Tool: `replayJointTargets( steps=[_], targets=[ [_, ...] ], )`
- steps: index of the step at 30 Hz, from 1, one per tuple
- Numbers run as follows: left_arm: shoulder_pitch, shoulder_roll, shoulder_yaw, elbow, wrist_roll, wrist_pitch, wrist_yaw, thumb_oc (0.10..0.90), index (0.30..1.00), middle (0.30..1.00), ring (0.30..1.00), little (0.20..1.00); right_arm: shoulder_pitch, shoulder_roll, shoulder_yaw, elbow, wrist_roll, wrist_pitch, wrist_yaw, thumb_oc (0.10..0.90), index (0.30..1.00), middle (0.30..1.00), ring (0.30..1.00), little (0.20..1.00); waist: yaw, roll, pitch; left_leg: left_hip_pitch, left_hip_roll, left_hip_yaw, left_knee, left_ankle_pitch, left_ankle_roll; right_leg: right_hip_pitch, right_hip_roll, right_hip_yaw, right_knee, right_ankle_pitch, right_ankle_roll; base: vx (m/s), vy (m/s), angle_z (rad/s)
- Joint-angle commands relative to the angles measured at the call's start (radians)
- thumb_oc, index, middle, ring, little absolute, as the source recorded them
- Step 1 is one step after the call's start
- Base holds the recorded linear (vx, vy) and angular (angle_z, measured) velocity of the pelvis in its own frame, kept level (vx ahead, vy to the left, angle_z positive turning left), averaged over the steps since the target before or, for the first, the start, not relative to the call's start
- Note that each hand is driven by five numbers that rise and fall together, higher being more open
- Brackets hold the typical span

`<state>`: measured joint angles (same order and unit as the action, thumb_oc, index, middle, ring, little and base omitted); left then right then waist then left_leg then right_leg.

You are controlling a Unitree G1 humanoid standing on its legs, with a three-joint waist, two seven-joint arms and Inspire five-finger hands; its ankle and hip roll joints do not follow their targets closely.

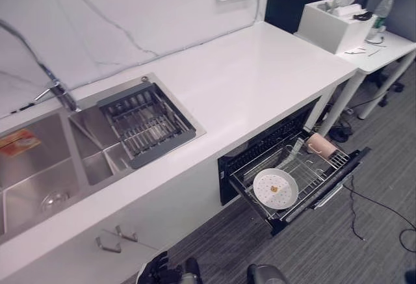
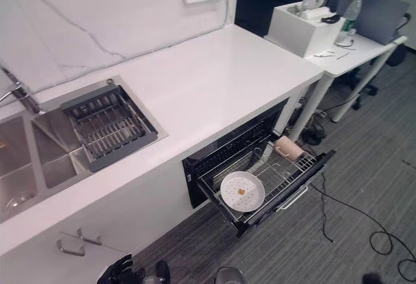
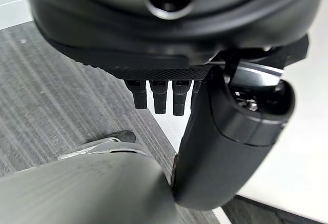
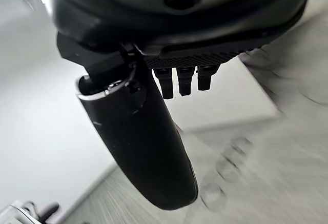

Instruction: Place the dishes in the dishwasher.

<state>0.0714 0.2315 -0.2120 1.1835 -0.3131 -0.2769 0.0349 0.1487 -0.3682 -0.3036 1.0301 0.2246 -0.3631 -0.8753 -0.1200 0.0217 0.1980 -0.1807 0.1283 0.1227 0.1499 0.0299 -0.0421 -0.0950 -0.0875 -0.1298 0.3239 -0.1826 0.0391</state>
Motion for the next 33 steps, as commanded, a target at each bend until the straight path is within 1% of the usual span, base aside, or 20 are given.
replayJointTargets(
  steps=[1,2,3,5,6,9,10,11,12,14,17,20,22,27,28,29,31,33],
  targets=[
    [-0.043,0.065,-0.018,-0.073,-0.055,0.033,0.023,0.800,0.900,0.900,0.900,0.900,-0.114,-0.103,0.032,-0.101,0.054,-0.070,0.025,0.800,0.900,0.900,0.900,0.900,0.042,0.008,0.088,0.010,0.003,-0.009,0.150,-0.085,-0.002,-0.017,0.014,-0.013,-0.024,0.099,0.009,-0.14,0.022,0.22],
    [-0.047,0.067,-0.022,-0.078,-0.059,0.036,0.023,0.800,0.900,0.900,0.900,0.900,-0.125,-0.108,0.041,-0.094,0.057,-0.071,0.026,0.800,0.900,0.900,0.900,0.900,0.046,0.012,0.095,0.004,0.001,-0.012,0.150,-0.082,-0.001,-0.020,0.014,-0.017,-0.024,0.100,0.008,-0.26,0.044,0.25],
    [-0.070,0.078,-0.042,-0.108,-0.078,0.046,0.027,0.800,0.900,0.900,0.900,0.900,-0.187,-0.131,0.095,-0.067,0.035,-0.056,0.047,0.800,0.900,0.900,0.900,0.900,0.069,0.028,0.132,-0.029,-0.011,-0.026,0.150,-0.064,0.003,-0.058,0.005,-0.032,0.016,0.091,-0.002,-0.27,0.035,0.23],
    [-0.093,0.087,-0.058,-0.138,-0.094,0.050,0.034,0.800,0.900,0.900,0.900,0.900,-0.258,-0.157,0.159,-0.054,0.016,-0.040,0.051,0.800,0.900,0.900,0.900,0.900,0.092,0.041,0.170,-0.063,-0.023,-0.040,0.150,-0.045,0.007,-0.104,-0.005,-0.041,0.067,0.079,-0.011,-0.28,0.014,0.22],
    [-0.112,0.094,-0.069,-0.165,-0.106,0.053,0.044,0.800,0.900,0.900,0.900,0.900,-0.319,-0.177,0.221,-0.045,-0.023,-0.023,0.058,0.800,0.900,0.900,0.900,0.900,0.112,0.049,0.200,-0.093,-0.034,-0.052,0.150,-0.030,0.013,-0.145,-0.011,-0.047,0.112,0.066,-0.018,-0.21,-0.019,0.17],
    [-0.124,0.104,-0.075,-0.211,-0.103,0.054,0.055,0.800,0.900,0.900,0.900,0.900,-0.389,-0.202,0.294,-0.046,-0.068,0.004,0.076,0.800,0.900,0.900,0.900,0.900,0.140,0.057,0.230,-0.130,-0.050,-0.074,0.150,-0.013,0.020,-0.195,-0.014,-0.050,0.174,0.048,-0.026,-0.10,-0.022,0.33],
    [-0.125,0.105,-0.076,-0.217,-0.101,0.054,0.056,0.800,0.900,0.900,0.900,0.900,-0.399,-0.205,0.303,-0.045,-0.069,0.004,0.076,0.800,0.900,0.900,0.900,0.900,0.143,0.058,0.233,-0.135,-0.052,-0.078,0.150,-0.011,0.021,-0.202,-0.014,-0.050,0.183,0.045,-0.027,-0.07,-0.017,0.45],
    [-0.128,0.116,-0.087,-0.267,-0.099,0.052,0.069,0.800,0.900,0.900,0.900,0.900,-0.459,-0.229,0.359,-0.058,-0.102,0.017,0.088,0.800,0.900,0.900,0.900,0.900,0.171,0.069,0.258,-0.170,-0.066,-0.101,0.150,0.006,0.026,-0.241,-0.013,-0.052,0.239,0.025,-0.035,-0.06,-0.011,0.34],
    [-0.129,0.118,-0.089,-0.275,-0.099,0.052,0.070,0.800,0.900,0.900,0.900,0.900,-0.471,-0.234,0.367,-0.058,-0.100,0.020,0.090,0.800,0.900,0.900,0.900,0.900,0.175,0.070,0.261,-0.176,-0.069,-0.103,0.150,0.008,0.026,-0.248,-0.013,-0.052,0.248,0.022,-0.035,-0.07,0.000,0.04],
    [-0.122,0.135,-0.101,-0.327,-0.107,0.046,0.077,0.800,0.900,0.900,0.900,0.900,-0.538,-0.268,0.405,-0.054,-0.128,0.020,0.118,0.800,0.900,0.900,0.900,0.900,0.205,0.082,0.283,-0.207,-0.086,-0.123,0.150,0.023,0.028,-0.282,-0.018,-0.054,0.311,-0.010,-0.039,-0.02,0.020,0.17],
    [-0.113,0.156,-0.106,-0.378,-0.103,0.048,0.074,0.800,0.900,0.900,0.900,0.900,-0.611,-0.311,0.437,-0.054,-0.166,0.027,0.141,0.800,0.900,0.900,0.900,0.900,0.236,0.099,0.301,-0.241,-0.094,-0.145,0.150,0.042,0.025,-0.311,-0.015,-0.056,0.358,-0.032,-0.040,-0.02,0.030,0.30],
    [-0.098,0.179,-0.113,-0.408,-0.113,0.035,0.063,0.800,0.900,0.900,0.900,0.900,-0.712,-0.369,0.479,-0.044,-0.176,0.016,0.181,0.800,0.900,0.900,0.900,0.900,0.272,0.119,0.317,-0.274,-0.099,-0.169,0.150,0.061,0.020,-0.328,-0.008,-0.065,0.392,-0.053,-0.040,0.00,0.052,0.13],
    [-0.095,0.185,-0.114,-0.414,-0.116,0.023,0.058,0.800,0.900,0.900,0.900,0.900,-0.760,-0.393,0.500,-0.041,-0.185,0.018,0.194,0.800,0.900,0.900,0.900,0.900,0.286,0.126,0.320,-0.286,-0.098,-0.176,0.150,0.066,0.018,-0.332,-0.008,-0.069,0.398,-0.059,-0.039,0.00,0.064,0.10],
    [-0.082,0.203,-0.121,-0.446,-0.107,0.011,0.036,0.800,0.900,0.900,0.900,0.900,-0.851,-0.443,0.549,-0.060,-0.230,0.021,0.200,0.800,0.900,0.900,0.900,0.900,0.317,0.137,0.322,-0.306,-0.099,-0.195,0.150,0.073,0.019,-0.338,-0.011,-0.077,0.417,-0.074,-0.039,0.02,0.067,0.10],
    [-0.079,0.211,-0.126,-0.455,-0.097,0.037,0.010,0.800,0.900,0.900,0.900,0.900,-0.894,-0.465,0.564,-0.065,-0.252,0.028,0.208,0.800,0.900,0.900,0.900,0.900,0.330,0.139,0.322,-0.309,-0.100,-0.199,0.150,0.074,0.019,-0.334,-0.014,-0.082,0.419,-0.077,-0.037,0.03,0.044,0.19],
    [-0.078,0.212,-0.127,-0.454,-0.095,0.038,0.004,0.800,0.900,0.900,0.900,0.900,-0.902,-0.470,0.568,-0.065,-0.255,0.030,0.208,0.800,0.900,0.900,0.900,0.900,0.332,0.139,0.322,-0.310,-0.100,-0.200,0.150,0.074,0.019,-0.334,-0.014,-0.083,0.419,-0.077,-0.036,0.03,0.043,0.22],
    [-0.072,0.221,-0.137,-0.447,-0.071,0.021,-0.012,0.800,0.900,0.900,0.900,0.900,-0.952,-0.501,0.594,-0.064,-0.268,0.034,0.209,0.800,0.900,0.900,0.900,0.900,0.343,0.141,0.322,-0.313,-0.097,-0.201,0.150,0.076,0.018,-0.329,-0.018,-0.089,0.420,-0.078,-0.033,0.03,0.036,0.22],
    [-0.066,0.235,-0.147,-0.456,-0.073,0.018,-0.020,0.800,0.900,0.900,0.900,0.900,-1.002,-0.529,0.619,-0.067,-0.267,0.050,0.218,0.800,0.900,0.900,0.900,0.900,0.352,0.143,0.322,-0.314,-0.094,-0.200,0.150,0.076,0.018,-0.323,-0.021,-0.096,0.419,-0.079,-0.030,0.03,0.031,0.12]
  ],
)
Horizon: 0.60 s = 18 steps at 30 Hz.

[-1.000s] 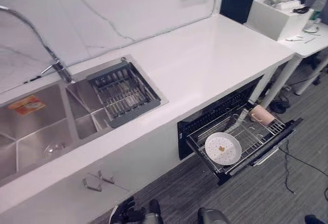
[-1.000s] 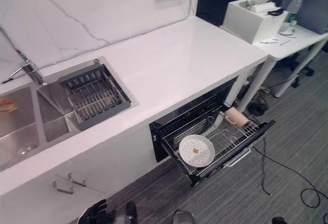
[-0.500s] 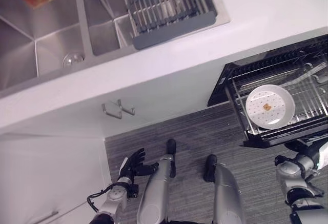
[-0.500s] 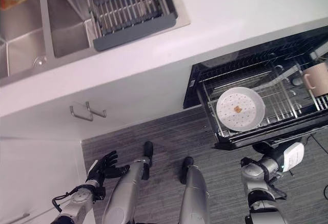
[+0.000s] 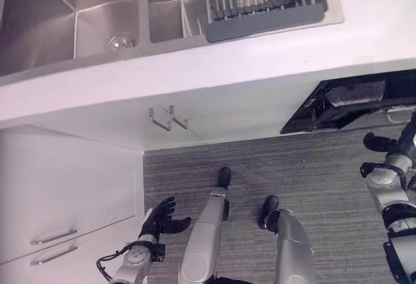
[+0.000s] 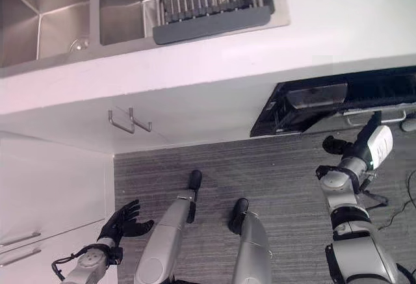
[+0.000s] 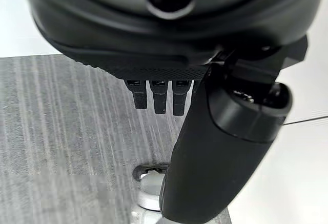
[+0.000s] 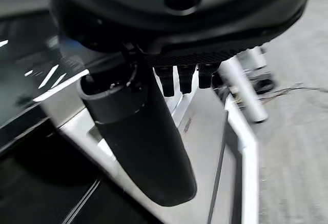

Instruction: Place the dishes in the dishwasher.

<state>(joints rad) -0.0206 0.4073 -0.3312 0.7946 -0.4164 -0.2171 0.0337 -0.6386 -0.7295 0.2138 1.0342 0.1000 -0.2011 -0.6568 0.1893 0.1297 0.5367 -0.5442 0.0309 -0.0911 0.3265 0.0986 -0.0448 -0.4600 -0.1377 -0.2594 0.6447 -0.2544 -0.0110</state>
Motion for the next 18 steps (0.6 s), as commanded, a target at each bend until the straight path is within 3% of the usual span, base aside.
replayJointTargets(
  steps=[1,2,3,5,7,14,17,18],
  targets=[
    [0.028,0.062,-0.028,-0.069,0.030,-0.043,-0.021,0.800,0.900,0.900,0.900,0.900,-0.222,-0.173,0.105,-0.073,-0.138,-0.109,0.003,0.800,0.900,0.900,0.900,0.900,0.044,0.035,-0.017,0.050,0.004,0.014,-0.027,0.007,0.021,0.043,0.029,0.032,0.097,-0.007,0.021,0.03,0.024,0.14],
    [0.033,0.070,-0.030,-0.073,0.027,-0.051,-0.026,0.800,0.900,0.900,0.900,0.900,-0.245,-0.189,0.116,-0.076,-0.174,-0.105,0.009,0.800,0.900,0.900,0.900,0.900,0.049,0.035,-0.017,0.050,0.005,0.013,-0.027,0.006,0.021,0.047,0.028,0.029,0.095,-0.007,0.024,0.03,0.015,0.22],
    [0.037,0.080,-0.031,-0.079,0.025,-0.058,-0.033,0.800,0.900,0.900,0.900,0.900,-0.275,-0.209,0.137,-0.081,-0.296,-0.095,0.016,0.800,0.900,0.900,0.900,0.900,0.057,0.035,-0.017,0.050,0.006,0.011,-0.027,0.005,0.022,0.051,0.026,0.024,0.092,-0.007,0.027,0.03,0.007,0.23],
    [0.043,0.100,-0.025,-0.097,0.033,-0.049,-0.062,0.800,0.900,0.900,0.900,0.900,-0.357,-0.268,0.239,-0.090,-0.277,-0.073,0.029,0.800,0.900,0.900,0.900,0.900,0.076,0.032,-0.017,0.045,0.008,0.004,-0.027,0.009,0.022,0.061,0.024,0.013,0.082,-0.002,0.031,0.03,-0.020,0.11],
    [0.052,0.113,-0.030,-0.104,0.018,-0.024,-0.086,0.800,0.900,0.900,0.900,0.900,-0.397,-0.290,0.268,-0.093,-0.255,-0.069,0.028,0.800,0.900,0.900,0.900,0.900,0.085,0.028,-0.017,0.047,0.008,-0.001,-0.027,0.009,0.022,0.068,0.022,0.008,0.079,-0.002,0.033,0.03,-0.026,0.03],
    [0.053,0.131,-0.009,-0.113,-0.049,-0.032,-0.160,0.800,0.900,0.900,0.900,0.900,-0.470,-0.292,0.278,-0.092,-0.178,-0.041,0.094,0.800,0.900,0.900,0.900,0.900,0.100,0.017,-0.034,0.066,0.004,-0.014,-0.027,-0.006,0.021,0.126,0.035,-0.010,0.017,0.007,0.041,0.03,-0.031,0.09],
    [0.055,0.132,-0.002,-0.125,-0.011,-0.055,-0.137,0.800,0.900,0.900,0.900,0.900,-0.433,-0.279,0.265,-0.102,-0.153,-0.040,0.114,0.800,0.900,0.900,0.900,0.900,0.098,0.013,-0.044,0.081,0.006,-0.017,-0.027,-0.014,0.019,0.152,0.040,-0.014,-0.015,0.016,0.042,0.02,-0.005,0.03],
    [0.044,0.139,0.005,-0.137,0.172,-0.124,-0.029,0.800,0.900,0.900,0.900,0.900,-0.368,-0.252,0.236,-0.123,-0.135,-0.052,0.144,0.800,0.900,0.900,0.900,0.900,0.088,0.007,-0.058,0.098,0.009,-0.014,-0.027,-0.024,0.015,0.180,0.044,-0.018,-0.050,0.025,0.045,0.08,0.105,0.05]
  ],
)
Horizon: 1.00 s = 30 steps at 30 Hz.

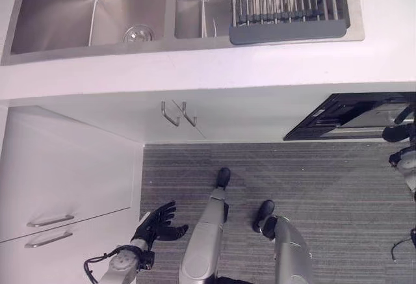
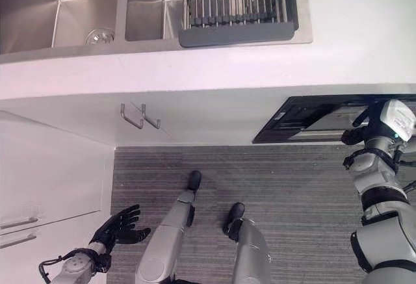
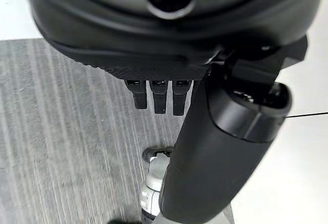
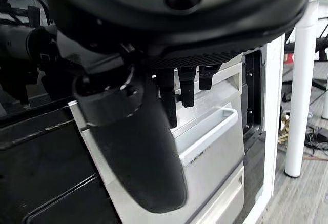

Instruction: Place the dishes in the dishwasher.

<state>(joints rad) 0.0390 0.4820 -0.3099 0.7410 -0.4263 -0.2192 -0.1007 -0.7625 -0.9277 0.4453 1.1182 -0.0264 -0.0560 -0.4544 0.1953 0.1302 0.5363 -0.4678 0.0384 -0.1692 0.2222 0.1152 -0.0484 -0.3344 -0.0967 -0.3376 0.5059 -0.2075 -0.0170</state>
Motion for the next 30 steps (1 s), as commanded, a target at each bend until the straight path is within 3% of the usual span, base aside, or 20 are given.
replayJointTargets(
  steps=[1,5,9,12,19,25,30],
  targets=[
    [-0.051,0.112,-0.035,-0.125,0.302,-0.087,0.228,0.800,0.900,0.900,0.900,0.900,-0.142,-0.008,-0.022,-0.240,-0.030,-0.215,-0.030,0.800,0.900,0.900,0.900,0.900,0.061,-0.002,-0.075,0.045,0.010,0.075,0.078,-0.052,0.014,0.085,0.005,0.062,0.050,-0.009,0.057,0.09,0.133,0.10],
    [-0.106,0.169,0.006,-0.140,0.385,-0.020,0.374,0.800,0.900,0.900,0.900,0.900,0.110,0.084,-0.056,-0.324,-0.009,-0.244,-0.033,0.800,0.900,0.900,0.900,0.900,0.015,-0.026,-0.113,0.090,0.027,0.099,0.078,-0.075,0.006,0.165,0.004,0.061,-0.058,0.028,0.070,0.06,0.041,0.11],
    [-0.120,0.175,0.059,-0.120,0.341,-0.005,0.362,0.800,0.900,0.900,0.900,0.900,0.302,0.182,-0.099,-0.373,0.009,-0.254,-0.041,0.800,0.900,0.900,0.900,0.900,-0.024,-0.042,-0.151,0.120,0.043,0.114,0.078,-0.091,0.000,0.224,0.014,0.064,-0.152,0.066,0.077,0.04,-0.003,-0.06],
    [-0.085,0.125,0.107,-0.098,0.352,-0.003,0.353,0.800,0.900,0.900,0.900,0.900,0.499,0.268,-0.142,-0.380,0.014,-0.273,0.007,0.800,0.900,0.900,0.900,0.900,-0.070,-0.057,-0.200,0.156,0.049,0.143,0.078,-0.111,-0.007,0.272,0.010,0.070,-0.206,0.082,0.085,0.05,0.051,-0.04],
    [-0.048,-0.028,0.152,-0.016,0.092,0.032,0.147,0.800,0.900,0.900,0.900,0.900,0.694,0.406,-0.178,-0.327,0.038,-0.257,0.089,0.800,0.900,0.900,0.900,0.900,-0.139,-0.073,-0.272,0.207,0.056,0.188,0.078,-0.130,-0.011,0.290,-0.002,0.103,-0.206,0.083,0.089,0.04,0.060,-0.22],
    [-0.063,-0.181,0.124,0.152,-0.031,0.147,-0.037,0.800,0.900,0.900,0.900,0.900,0.754,0.528,-0.232,-0.149,0.070,-0.265,0.113,0.800,0.900,0.900,0.900,0.900,-0.203,-0.086,-0.338,0.267,0.054,0.229,0.078,-0.173,-0.005,0.281,-0.013,0.154,-0.206,0.094,0.102,0.01,0.028,-0.29],
    [-0.060,-0.218,0.122,0.282,-0.117,0.225,-0.086,0.800,0.900,0.900,0.900,0.900,0.772,0.573,-0.241,-0.080,0.076,-0.269,0.149,0.800,0.900,0.900,0.900,0.900,-0.240,-0.093,-0.369,0.300,0.057,0.261,0.078,-0.199,0.000,0.264,-0.024,0.181,-0.206,0.102,0.115,-0.03,0.009,-0.29]
  ],
)
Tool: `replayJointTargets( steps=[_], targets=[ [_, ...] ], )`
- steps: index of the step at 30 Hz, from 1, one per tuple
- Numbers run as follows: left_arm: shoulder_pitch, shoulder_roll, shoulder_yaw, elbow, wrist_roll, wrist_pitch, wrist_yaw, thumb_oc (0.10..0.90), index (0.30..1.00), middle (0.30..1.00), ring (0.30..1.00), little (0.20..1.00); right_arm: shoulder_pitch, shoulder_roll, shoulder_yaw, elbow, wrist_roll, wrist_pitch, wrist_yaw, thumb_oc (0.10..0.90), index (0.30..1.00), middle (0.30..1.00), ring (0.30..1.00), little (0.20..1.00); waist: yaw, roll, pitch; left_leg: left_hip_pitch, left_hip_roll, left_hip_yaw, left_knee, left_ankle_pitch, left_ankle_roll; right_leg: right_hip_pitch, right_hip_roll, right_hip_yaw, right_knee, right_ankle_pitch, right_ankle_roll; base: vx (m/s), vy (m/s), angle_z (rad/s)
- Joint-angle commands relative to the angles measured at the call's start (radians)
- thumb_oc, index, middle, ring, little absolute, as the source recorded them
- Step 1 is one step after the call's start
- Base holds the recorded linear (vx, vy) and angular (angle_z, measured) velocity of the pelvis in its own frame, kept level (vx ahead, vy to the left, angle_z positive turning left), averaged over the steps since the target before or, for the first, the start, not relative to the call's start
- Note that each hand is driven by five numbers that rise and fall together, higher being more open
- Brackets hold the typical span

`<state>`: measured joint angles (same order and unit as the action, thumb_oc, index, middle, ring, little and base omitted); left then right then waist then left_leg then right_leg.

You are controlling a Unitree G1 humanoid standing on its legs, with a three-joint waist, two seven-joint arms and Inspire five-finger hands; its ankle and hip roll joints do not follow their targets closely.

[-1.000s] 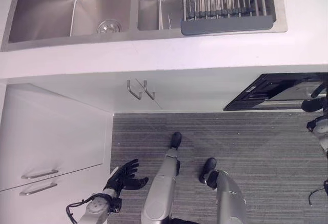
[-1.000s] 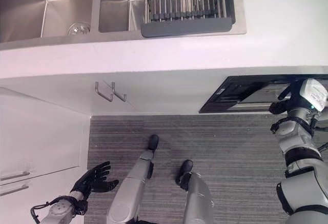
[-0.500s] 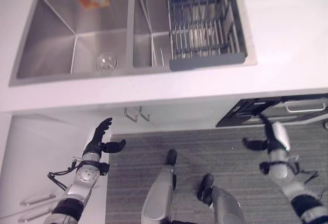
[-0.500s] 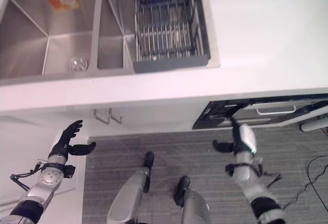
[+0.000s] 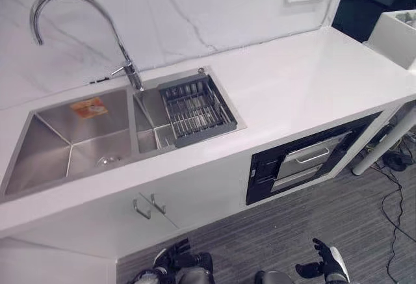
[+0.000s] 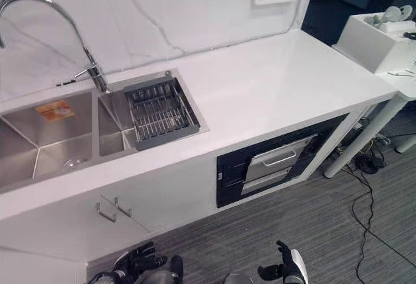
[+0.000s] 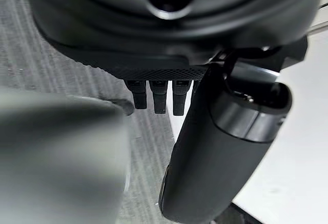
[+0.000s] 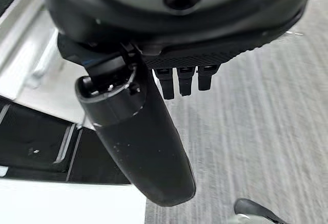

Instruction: Place the dishes in the dishwasher.

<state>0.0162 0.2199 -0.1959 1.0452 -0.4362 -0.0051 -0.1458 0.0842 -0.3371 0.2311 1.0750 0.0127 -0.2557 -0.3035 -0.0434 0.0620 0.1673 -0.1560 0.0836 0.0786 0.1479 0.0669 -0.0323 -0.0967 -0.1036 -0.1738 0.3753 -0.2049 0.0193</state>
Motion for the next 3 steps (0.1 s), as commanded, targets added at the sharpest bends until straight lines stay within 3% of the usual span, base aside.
replayJointTargets(
  steps=[1,3],
  targets=[
    [-0.034,0.039,0.010,-0.005,-0.114,0.015,-0.049,0.800,0.900,0.900,0.900,0.900,-0.071,-0.012,-0.030,-0.022,0.043,-0.075,0.003,0.800,0.900,0.900,0.900,0.900,-0.004,-0.027,-0.004,-0.009,0.012,0.017,0.152,-0.153,-0.016,0.023,-0.019,0.020,-0.075,0.101,0.081,-0.03,-0.013,-0.08],
    [-0.029,0.029,0.007,0.028,-0.098,0.014,-0.050,0.800,0.900,0.900,0.900,0.900,-0.067,-0.002,-0.037,0.005,0.051,-0.084,0.014,0.800,0.900,0.900,0.900,0.900,-0.009,-0.030,-0.010,-0.002,0.013,0.022,0.152,-0.157,-0.016,0.018,-0.023,0.022,-0.075,0.106,0.085,-0.02,-0.018,-0.09]
  ],
)
